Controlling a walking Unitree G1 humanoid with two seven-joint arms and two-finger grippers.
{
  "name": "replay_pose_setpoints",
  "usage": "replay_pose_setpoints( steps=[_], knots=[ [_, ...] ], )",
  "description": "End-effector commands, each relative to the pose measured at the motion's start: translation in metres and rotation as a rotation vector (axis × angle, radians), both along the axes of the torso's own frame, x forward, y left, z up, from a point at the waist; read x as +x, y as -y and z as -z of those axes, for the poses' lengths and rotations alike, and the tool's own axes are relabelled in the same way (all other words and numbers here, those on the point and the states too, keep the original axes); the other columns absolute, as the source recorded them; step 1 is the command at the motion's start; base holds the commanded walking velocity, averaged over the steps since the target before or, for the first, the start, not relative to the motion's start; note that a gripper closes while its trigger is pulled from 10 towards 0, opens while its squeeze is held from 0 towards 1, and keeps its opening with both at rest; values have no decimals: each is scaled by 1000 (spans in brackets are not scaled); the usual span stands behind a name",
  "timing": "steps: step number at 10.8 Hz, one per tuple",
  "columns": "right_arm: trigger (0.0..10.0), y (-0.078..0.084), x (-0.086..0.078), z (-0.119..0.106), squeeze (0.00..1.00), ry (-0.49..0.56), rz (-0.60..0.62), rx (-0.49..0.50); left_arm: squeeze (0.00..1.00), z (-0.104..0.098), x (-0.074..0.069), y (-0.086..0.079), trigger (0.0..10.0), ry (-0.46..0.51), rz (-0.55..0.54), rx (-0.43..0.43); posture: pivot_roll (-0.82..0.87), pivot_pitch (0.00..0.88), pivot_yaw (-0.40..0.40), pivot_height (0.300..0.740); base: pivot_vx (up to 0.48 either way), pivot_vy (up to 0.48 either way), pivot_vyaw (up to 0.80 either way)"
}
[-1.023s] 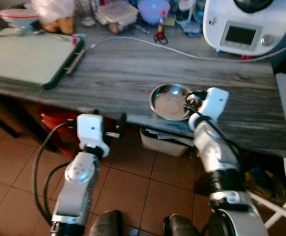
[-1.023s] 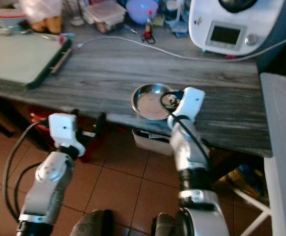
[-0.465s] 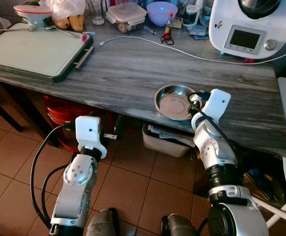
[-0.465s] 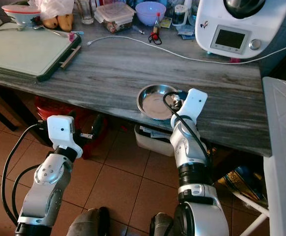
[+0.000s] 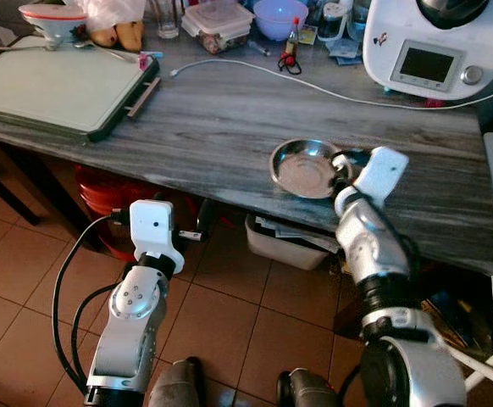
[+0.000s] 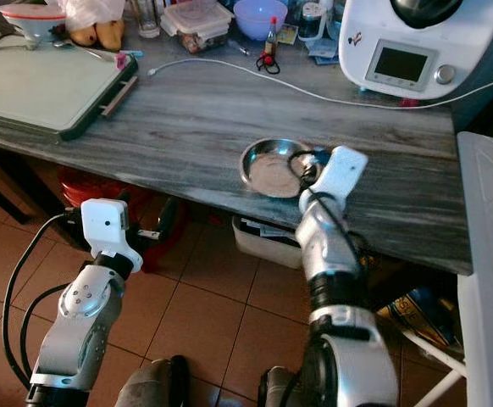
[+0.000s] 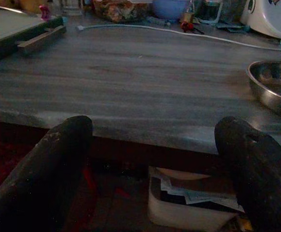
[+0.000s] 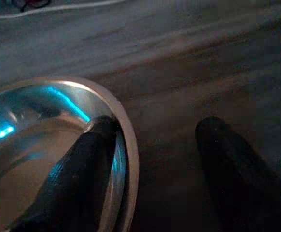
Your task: Setting the table
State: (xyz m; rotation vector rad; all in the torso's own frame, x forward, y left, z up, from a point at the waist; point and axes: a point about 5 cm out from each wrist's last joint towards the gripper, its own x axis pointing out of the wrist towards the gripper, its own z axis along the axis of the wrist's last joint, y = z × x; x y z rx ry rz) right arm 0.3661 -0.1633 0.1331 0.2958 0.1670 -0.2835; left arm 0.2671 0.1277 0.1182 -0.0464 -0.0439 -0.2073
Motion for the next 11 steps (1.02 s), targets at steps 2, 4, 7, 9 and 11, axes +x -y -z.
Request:
replay_pose_setpoints(
  steps=[2,4,7,9,11],
  knots=[
    [10000,-3,1,-15,627,101,-57,26,0,0,-1,-4,10000,-17,-40,6,13,155,-10,740,0,0,0],
    [10000,-7,-5,-29,0,218,-140,1,0,0,0,-6,10000,-21,-56,2,11,148,-13,740,0,0,0],
    [10000,-7,-36,-51,0,379,-267,-272,0,2,-3,-12,10000,-36,-71,-5,5,129,-19,740,0,0,0],
    [10000,0,-67,-23,0,292,-288,-321,0,5,-4,-13,10000,-47,-73,-3,5,105,-25,740,0,0,0],
    [10000,3,-84,-10,0,239,-290,-325,0,2,0,-13,10000,-38,-74,-5,-2,103,-17,740,-279,0,0]
  ],
)
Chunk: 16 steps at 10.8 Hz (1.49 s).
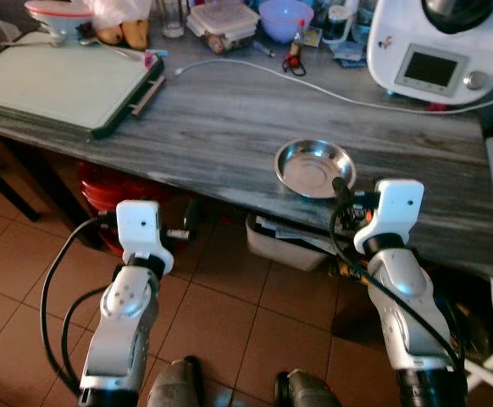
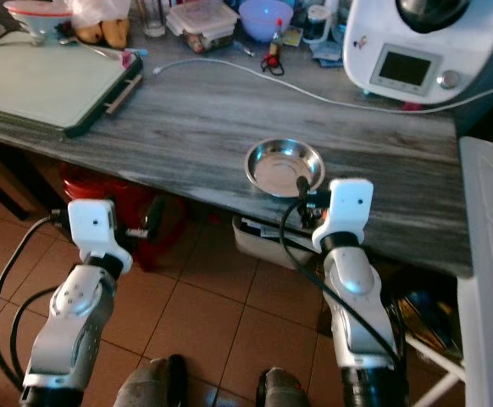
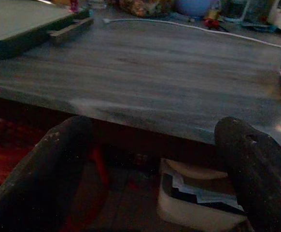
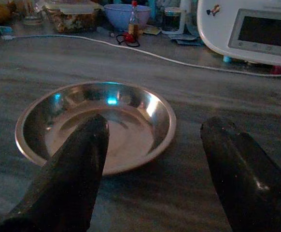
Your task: Setting the table
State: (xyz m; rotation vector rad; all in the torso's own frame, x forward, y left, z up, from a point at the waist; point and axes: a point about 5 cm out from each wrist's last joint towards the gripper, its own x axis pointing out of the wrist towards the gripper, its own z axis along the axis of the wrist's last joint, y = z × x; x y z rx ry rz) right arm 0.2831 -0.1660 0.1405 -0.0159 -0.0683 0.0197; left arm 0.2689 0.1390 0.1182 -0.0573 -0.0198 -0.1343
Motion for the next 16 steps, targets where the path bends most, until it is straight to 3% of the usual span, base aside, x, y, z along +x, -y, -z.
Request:
replay_pose_setpoints(
  steps=[1,3,4,5,6,8,9,13,16],
  knots=[
    [10000,-1,-2,-3,0,5,-4,-10,0,1,-1,-1,10000,-11,1,4,-3,102,-13,740,-289,0,0],
    [10000,-3,5,-8,0,12,78,-107,0,0,1,-1,10000,-7,-1,2,-3,107,-9,740,-304,0,0],
    [10000,-7,5,-5,0,-9,46,-22,0,-1,1,-2,10000,-4,-7,2,-3,109,-11,740,-304,0,0],
    [10000,-7,4,-8,0,18,41,-82,0,-1,1,-3,10000,-5,-10,3,-5,112,-13,740,-307,0,0],
    [10000,-7,3,-3,0,-31,45,7,0,-1,1,-3,10000,-5,-10,4,-7,113,-13,740,-304,0,0],
    [10000,-5,3,-7,0,-14,47,23,0,-1,1,-1,10000,-3,-2,1,-10,116,-11,740,-135,0,0],
    [10000,-3,2,-10,0,11,54,83,0,-2,1,1,10000,4,19,-18,-12,116,-10,740,0,0,0],
    [10000,-2,4,-11,0,-12,63,53,0,-6,-2,4,10000,16,66,-39,-12,120,-12,740,0,0,-200],
    [10000,-6,7,-21,0,48,24,12,0,-4,-3,3,10000,10,70,-57,-15,116,-12,740,0,-394,0]
  ],
)
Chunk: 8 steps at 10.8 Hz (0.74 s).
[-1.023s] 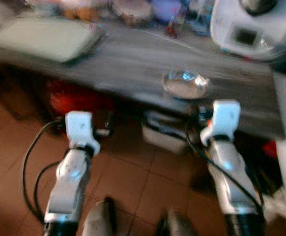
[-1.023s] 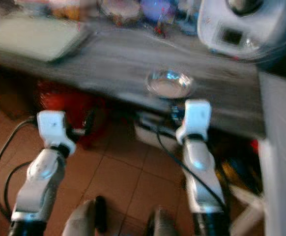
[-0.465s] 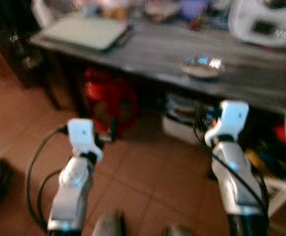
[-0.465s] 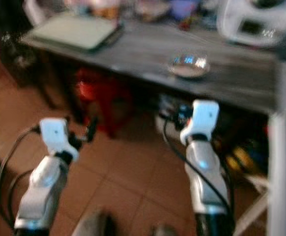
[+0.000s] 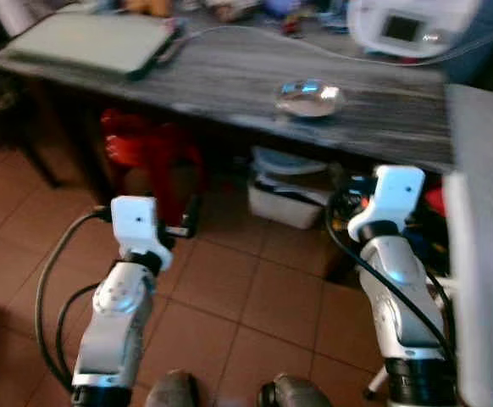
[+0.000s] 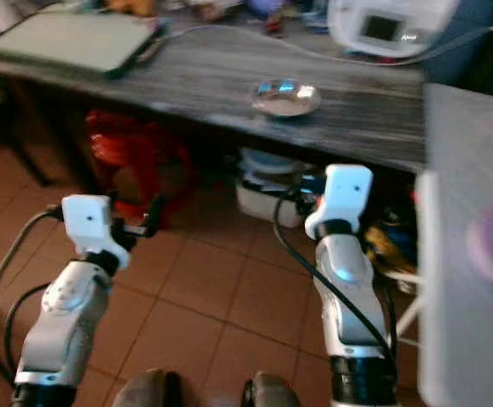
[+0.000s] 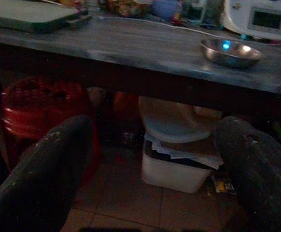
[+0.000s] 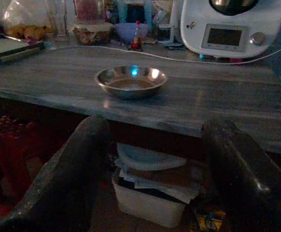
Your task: Setting the table
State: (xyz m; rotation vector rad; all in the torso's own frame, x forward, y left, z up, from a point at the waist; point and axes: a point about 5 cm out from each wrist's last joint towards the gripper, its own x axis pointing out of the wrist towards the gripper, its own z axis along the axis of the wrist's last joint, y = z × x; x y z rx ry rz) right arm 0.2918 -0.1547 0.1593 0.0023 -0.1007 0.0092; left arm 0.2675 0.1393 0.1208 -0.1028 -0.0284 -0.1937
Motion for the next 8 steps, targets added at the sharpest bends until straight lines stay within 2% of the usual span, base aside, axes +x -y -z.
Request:
replay_pose_setpoints(
  steps=[1,3,6,7,8],
  knots=[
    [10000,2,0,-3,0,-1,-6,-14,0,-2,0,3,10000,7,14,-12,-14,111,-14,740,0,-292,-681],
    [10000,0,1,-7,0,28,-17,-29,0,-4,1,4,10000,14,18,-15,-15,109,-16,740,0,-382,-747],
    [10000,-3,1,-13,0,68,-42,-73,0,-5,3,2,10000,22,12,-7,-15,103,-19,740,0,-331,0],
    [10000,-5,3,-17,0,89,-50,-94,0,-5,4,1,10000,27,10,-4,-15,102,-19,740,0,0,0],
    [10000,-4,4,-21,0,109,-47,-111,0,-7,4,1,10000,34,12,-11,-16,106,-20,740,0,-368,0]
  ],
)
